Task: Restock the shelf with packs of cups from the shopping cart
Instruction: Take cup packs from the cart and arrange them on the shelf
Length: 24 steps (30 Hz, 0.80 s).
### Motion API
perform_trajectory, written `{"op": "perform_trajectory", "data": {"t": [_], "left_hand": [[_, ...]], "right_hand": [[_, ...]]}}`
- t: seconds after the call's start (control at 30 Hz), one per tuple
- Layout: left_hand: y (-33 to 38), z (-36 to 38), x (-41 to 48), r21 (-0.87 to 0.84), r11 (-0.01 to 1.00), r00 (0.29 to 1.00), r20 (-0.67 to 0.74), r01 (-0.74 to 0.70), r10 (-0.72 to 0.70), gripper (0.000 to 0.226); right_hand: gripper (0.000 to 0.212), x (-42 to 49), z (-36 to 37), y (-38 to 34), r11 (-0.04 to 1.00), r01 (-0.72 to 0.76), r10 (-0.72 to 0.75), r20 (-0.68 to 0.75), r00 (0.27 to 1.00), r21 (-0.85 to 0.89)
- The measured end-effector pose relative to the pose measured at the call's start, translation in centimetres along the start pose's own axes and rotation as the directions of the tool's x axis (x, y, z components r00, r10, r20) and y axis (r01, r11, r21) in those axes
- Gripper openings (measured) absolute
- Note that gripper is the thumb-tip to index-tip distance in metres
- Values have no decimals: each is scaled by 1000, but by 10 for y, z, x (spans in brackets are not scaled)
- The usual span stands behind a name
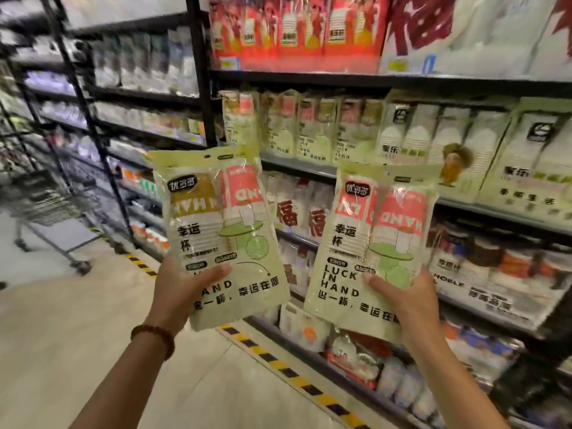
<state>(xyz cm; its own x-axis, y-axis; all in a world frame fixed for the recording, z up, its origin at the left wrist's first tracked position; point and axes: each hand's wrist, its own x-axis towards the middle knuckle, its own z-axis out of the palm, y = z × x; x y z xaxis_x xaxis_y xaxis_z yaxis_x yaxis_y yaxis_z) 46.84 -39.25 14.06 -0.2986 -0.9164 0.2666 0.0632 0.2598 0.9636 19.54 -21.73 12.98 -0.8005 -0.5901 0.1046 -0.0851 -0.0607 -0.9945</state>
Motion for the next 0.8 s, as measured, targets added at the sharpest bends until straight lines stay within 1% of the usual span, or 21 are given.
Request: {"op": "perform_trajectory", "data": {"t": [0.07,0.2,0.3,0.37,0.47,0.53,0.6,0.67,0.7,0.77,0.8], "left_hand": [[-9,-1,32,5,1000,1000,11,-12,12,68],[-28,4,105,21,998,998,34,-56,55,66],[-41,17,170,23,995,995,37,-96,95,67],[-46,31,219,41,991,991,42,-130,128,64],[-43,53,291,56,980,982,34,-189,188,52],[-41,63,336,70,974,977,10,-215,215,52],[-44,69,378,49,975,976,5,-218,218,60],[-45,76,414,12,976,976,10,-218,218,78],[-48,81,432,6,973,973,12,-229,229,82],[-57,87,466,-1,971,971,26,-238,238,81],[-61,89,483,-13,973,972,31,-232,232,85]], "right_hand": [[65,23,21,1,999,21,-22,-21,1000,-34],[74,84,61,6,996,81,-83,-69,994,-37],[75,140,91,10,991,127,-132,-109,985,-51],[73,180,110,6,981,178,-188,-151,971,-77],[73,238,137,-9,967,231,-250,-209,946,-108],[75,274,153,-19,955,270,-293,-235,927,-126],[76,303,168,-29,938,308,-340,-263,903,-158],[77,326,182,-36,918,339,-387,-281,878,-207],[77,337,188,-38,909,346,-405,-291,867,-232],[77,355,200,-39,891,356,-435,-308,846,-281],[76,364,206,-39,885,356,-444,-319,837,-299]]}}
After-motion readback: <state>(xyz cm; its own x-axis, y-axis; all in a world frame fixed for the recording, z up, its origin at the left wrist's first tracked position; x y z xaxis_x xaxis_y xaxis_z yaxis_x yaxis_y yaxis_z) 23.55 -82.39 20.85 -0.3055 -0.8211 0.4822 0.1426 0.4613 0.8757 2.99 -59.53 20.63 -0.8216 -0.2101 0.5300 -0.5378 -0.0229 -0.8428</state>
